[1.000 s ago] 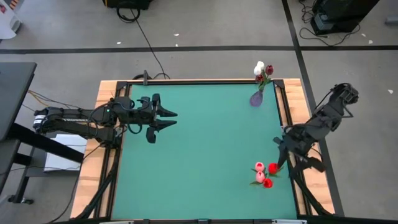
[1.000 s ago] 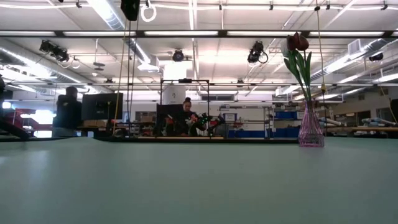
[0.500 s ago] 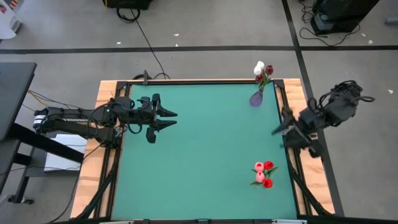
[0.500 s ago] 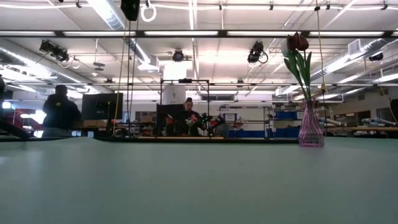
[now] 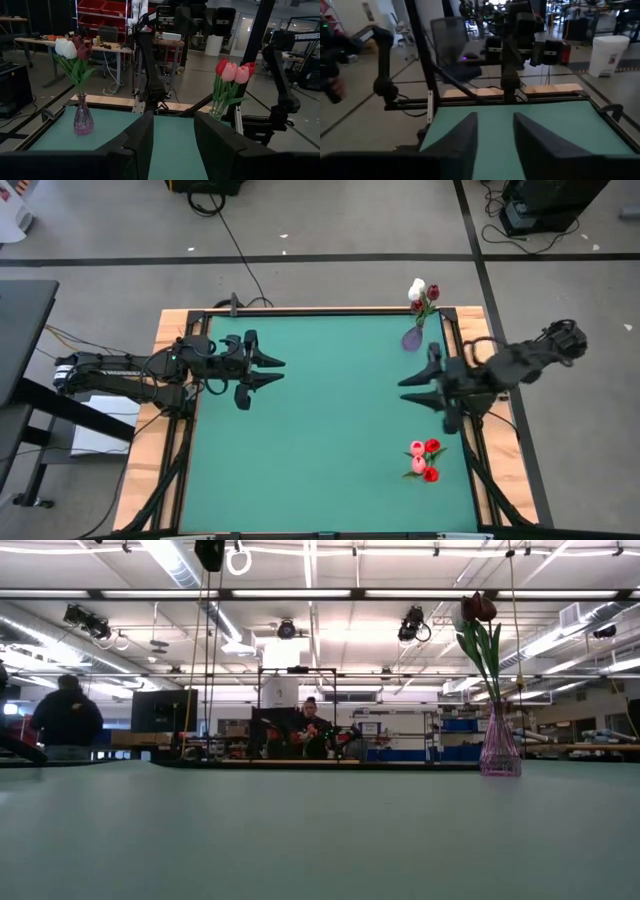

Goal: Sort flowers into vase by color
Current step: Return to Home Position

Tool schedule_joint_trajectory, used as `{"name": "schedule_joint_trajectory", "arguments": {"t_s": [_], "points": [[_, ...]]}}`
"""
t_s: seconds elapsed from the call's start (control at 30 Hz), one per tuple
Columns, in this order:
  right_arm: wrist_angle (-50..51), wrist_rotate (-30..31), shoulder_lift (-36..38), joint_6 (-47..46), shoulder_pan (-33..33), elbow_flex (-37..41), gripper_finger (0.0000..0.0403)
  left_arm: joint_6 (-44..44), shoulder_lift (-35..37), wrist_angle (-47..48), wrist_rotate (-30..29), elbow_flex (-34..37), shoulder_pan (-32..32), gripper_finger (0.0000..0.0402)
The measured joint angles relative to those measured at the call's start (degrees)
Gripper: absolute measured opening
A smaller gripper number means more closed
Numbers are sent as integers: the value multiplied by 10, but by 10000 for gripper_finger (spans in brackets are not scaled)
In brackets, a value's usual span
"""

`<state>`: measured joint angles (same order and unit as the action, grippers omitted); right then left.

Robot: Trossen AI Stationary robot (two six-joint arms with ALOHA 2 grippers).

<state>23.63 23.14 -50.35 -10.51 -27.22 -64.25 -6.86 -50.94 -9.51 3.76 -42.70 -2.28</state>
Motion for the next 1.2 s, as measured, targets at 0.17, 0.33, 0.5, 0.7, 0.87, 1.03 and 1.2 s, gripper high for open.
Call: {"name": "schedule_joint_trajectory", "arguments": {"t_s": [0.17, 0.33, 0.5, 0.7, 0.87, 1.03, 1.2], "points": [[-99, -69, -40, 18, 71, 1, 54, 0, 0, -1, 0, 0, 0, 146], [-110, -127, -34, 23, 130, 1, 12, -6, 0, -11, 0, 0, -4, 146], [-8, -121, 7, 84, 148, 1, 6, -54, -2, -66, 1, 0, 7, 146], [73, -61, 47, 73, 148, 1, 4, -85, -5, -81, 1, 0, 6, 146], [68, -43, 94, 64, 148, 51, 2, -86, -6, -71, 10, 0, 12, 146], [-36, -64, 151, 71, 148, 164, 3, -47, -17, -65, 10, 0, 16, 146], [-85, -47, 185, 13, 158, 237, 15, -42, -32, -75, 0, 0, 15, 146]]}}
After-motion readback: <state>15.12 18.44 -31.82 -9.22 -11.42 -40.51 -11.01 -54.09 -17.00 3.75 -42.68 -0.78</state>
